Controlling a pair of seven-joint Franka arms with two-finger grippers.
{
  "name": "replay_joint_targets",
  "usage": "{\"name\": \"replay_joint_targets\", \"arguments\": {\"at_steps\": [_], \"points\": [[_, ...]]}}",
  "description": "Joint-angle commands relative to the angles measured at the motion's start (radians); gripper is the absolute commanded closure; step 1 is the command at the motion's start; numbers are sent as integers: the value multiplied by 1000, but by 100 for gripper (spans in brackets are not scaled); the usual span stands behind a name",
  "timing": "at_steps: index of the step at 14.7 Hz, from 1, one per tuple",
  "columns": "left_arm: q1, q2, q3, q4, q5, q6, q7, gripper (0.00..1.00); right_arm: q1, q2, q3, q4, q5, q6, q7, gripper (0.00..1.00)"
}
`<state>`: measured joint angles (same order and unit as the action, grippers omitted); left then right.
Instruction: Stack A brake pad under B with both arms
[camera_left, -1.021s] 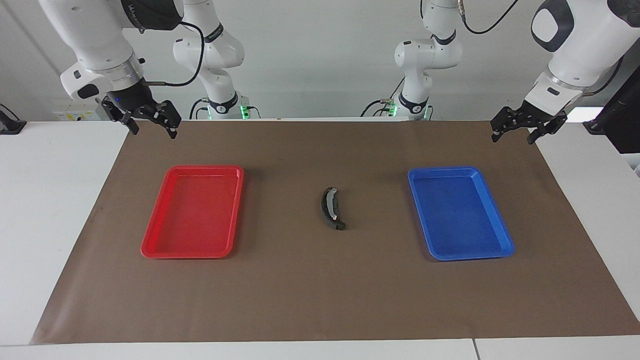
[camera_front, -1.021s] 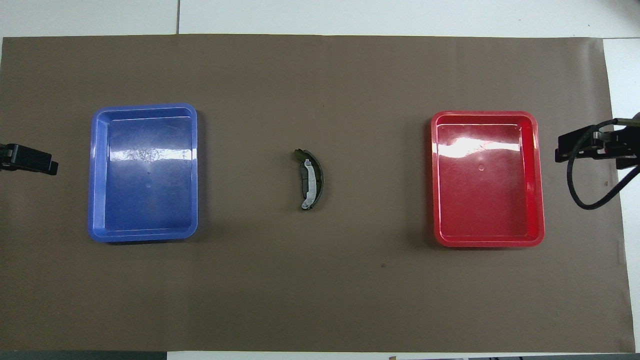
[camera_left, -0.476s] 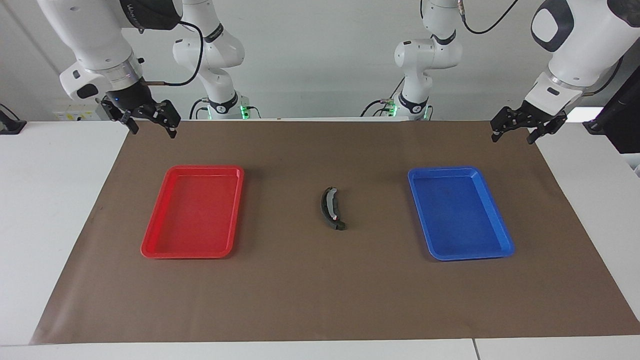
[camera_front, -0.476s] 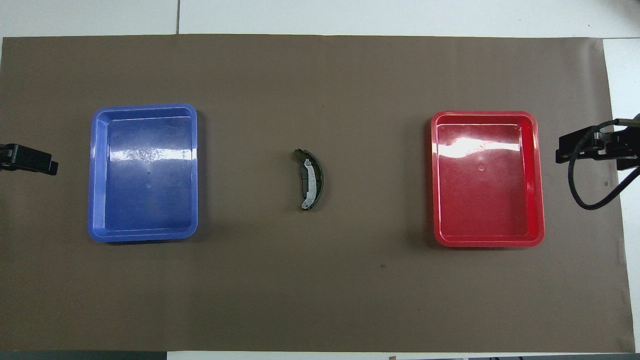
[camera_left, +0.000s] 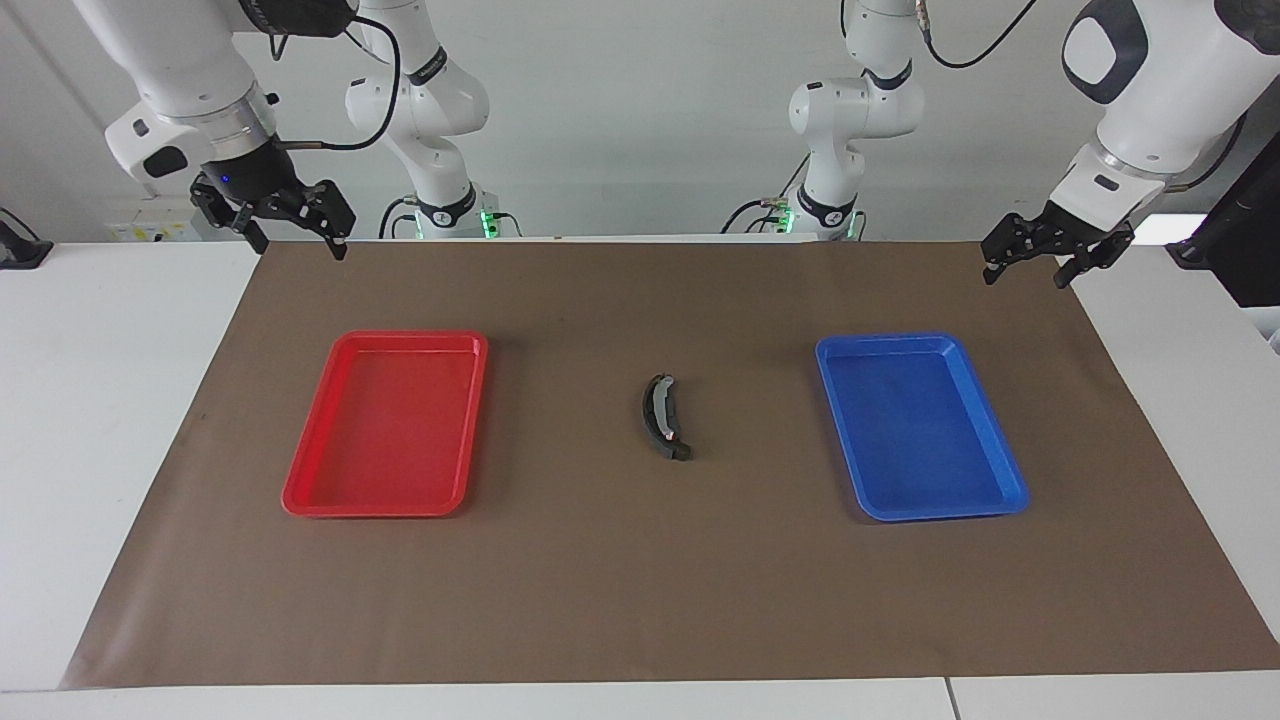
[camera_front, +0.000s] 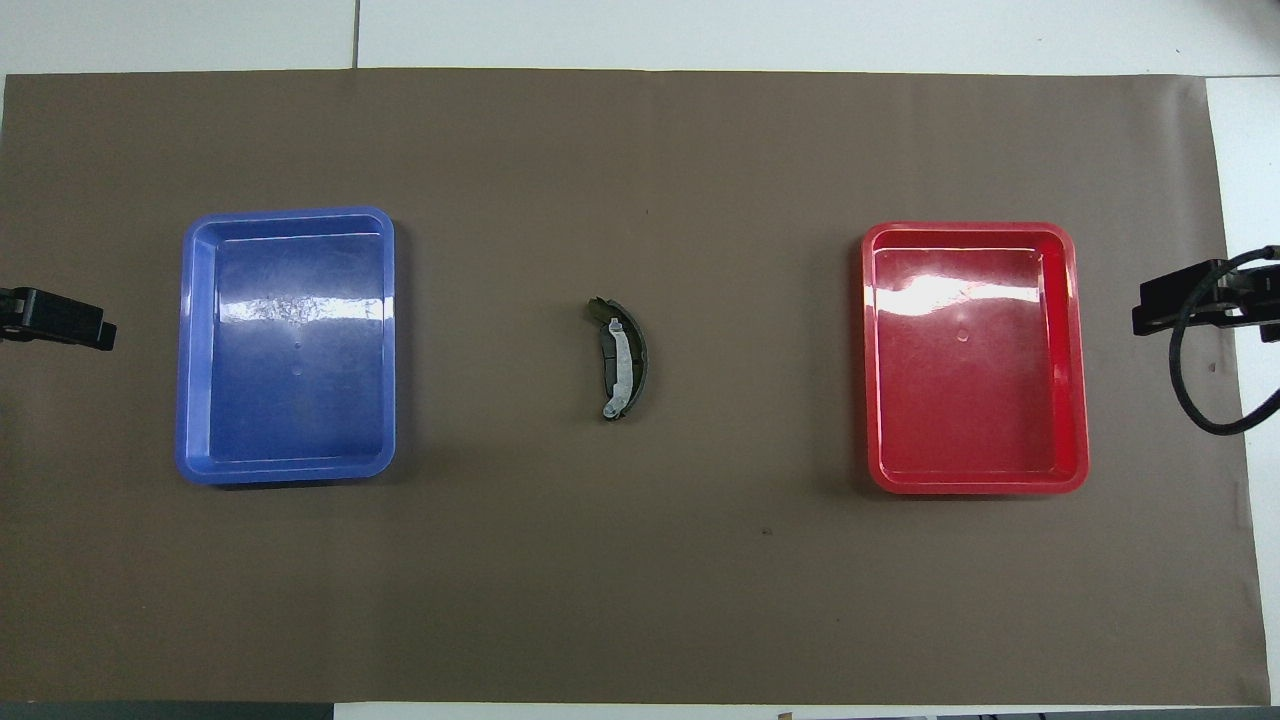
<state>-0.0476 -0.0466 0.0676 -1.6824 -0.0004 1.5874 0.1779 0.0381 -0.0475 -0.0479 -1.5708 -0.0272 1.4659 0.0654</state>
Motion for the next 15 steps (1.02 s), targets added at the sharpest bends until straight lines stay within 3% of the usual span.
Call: {"name": "replay_joint_targets", "arguments": {"at_steps": [1, 15], "points": [[8, 1, -5, 4, -1, -9, 9, 1, 2, 15, -7, 18, -7, -18, -44, 0], [8, 1, -5, 4, -1, -9, 9, 1, 9, 12, -6, 11, -3, -3, -35, 0]]}}
